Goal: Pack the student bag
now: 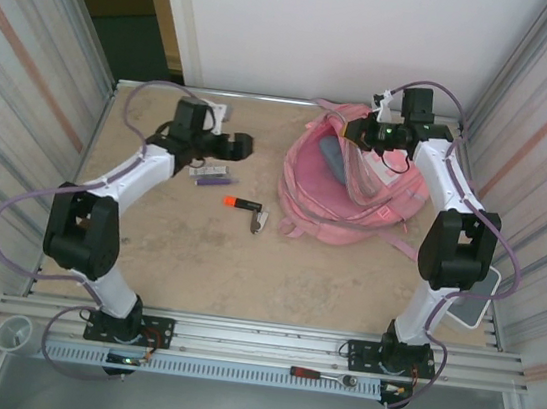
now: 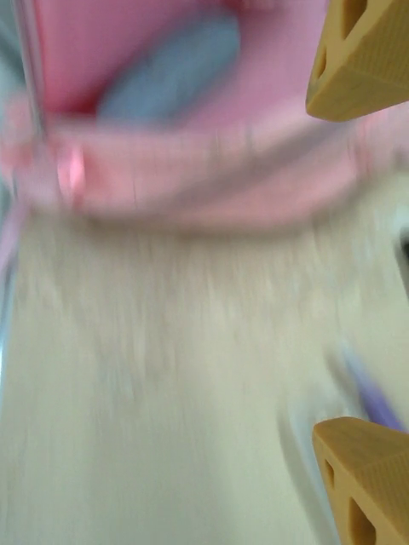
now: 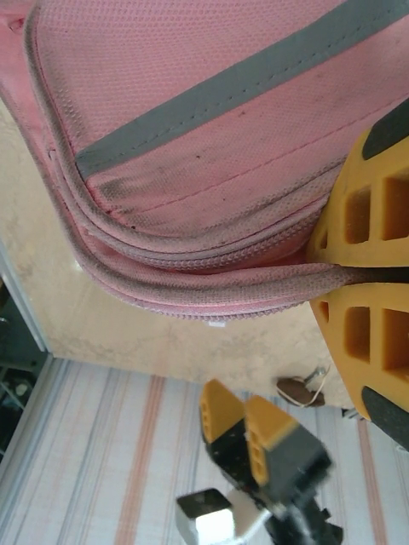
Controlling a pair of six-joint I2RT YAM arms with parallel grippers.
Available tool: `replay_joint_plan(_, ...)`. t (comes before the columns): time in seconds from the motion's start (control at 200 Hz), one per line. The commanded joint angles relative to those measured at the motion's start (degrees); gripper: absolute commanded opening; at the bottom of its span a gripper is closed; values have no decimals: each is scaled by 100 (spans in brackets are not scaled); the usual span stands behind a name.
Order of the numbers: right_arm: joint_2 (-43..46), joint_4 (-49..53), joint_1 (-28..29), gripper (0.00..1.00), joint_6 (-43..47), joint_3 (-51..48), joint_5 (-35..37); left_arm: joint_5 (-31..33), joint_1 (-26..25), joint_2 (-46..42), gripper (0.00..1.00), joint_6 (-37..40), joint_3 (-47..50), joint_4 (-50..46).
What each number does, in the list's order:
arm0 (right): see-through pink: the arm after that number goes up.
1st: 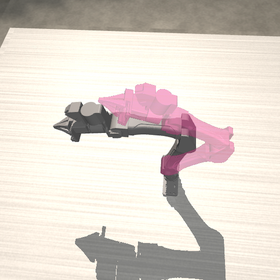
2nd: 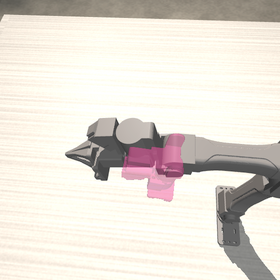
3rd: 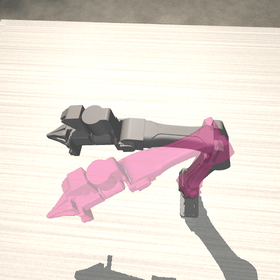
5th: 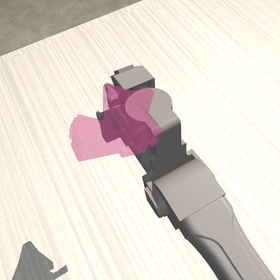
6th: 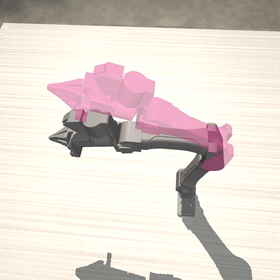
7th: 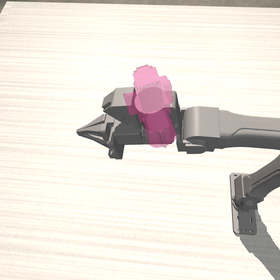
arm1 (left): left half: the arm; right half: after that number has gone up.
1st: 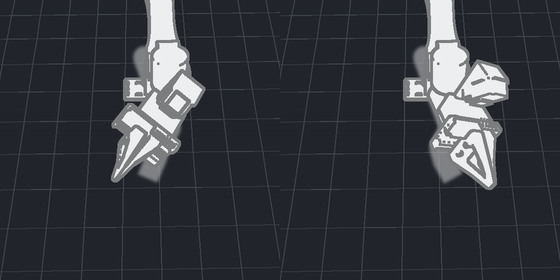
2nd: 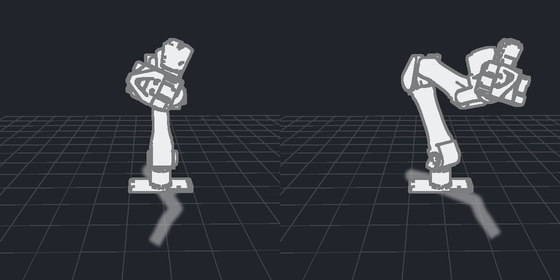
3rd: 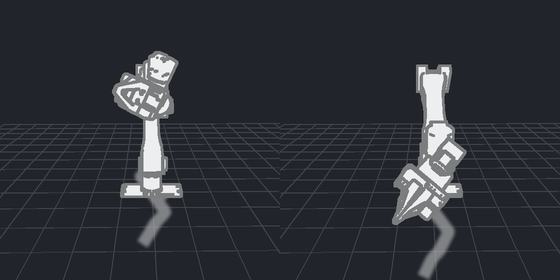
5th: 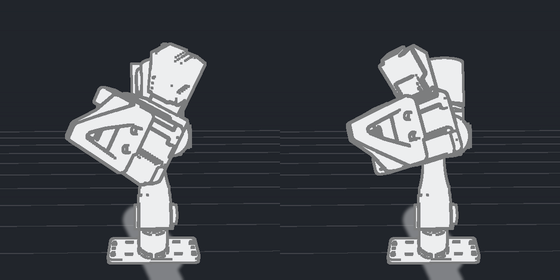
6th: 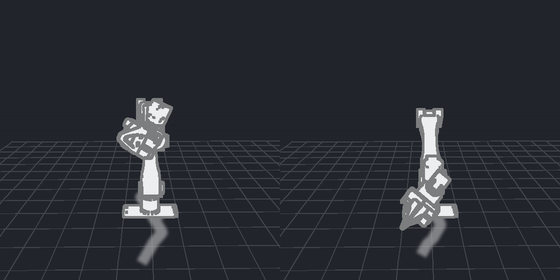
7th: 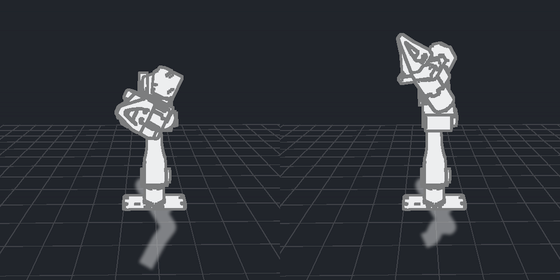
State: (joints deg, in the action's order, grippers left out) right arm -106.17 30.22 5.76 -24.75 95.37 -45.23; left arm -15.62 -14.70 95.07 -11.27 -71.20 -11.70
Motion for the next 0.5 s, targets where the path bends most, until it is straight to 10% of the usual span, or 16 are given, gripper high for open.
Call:
replay_joint_plan(0.0, -69, -192, -5, 0, 119, -65, -158, 1234, 191, 511, 91, 1750, -352, -1559)
replay_joint_plan(0.491, -84, -174, -31, 1, 168, -201, -258, 1915, 239, 2394, 95, 2694, -1780, -2679)
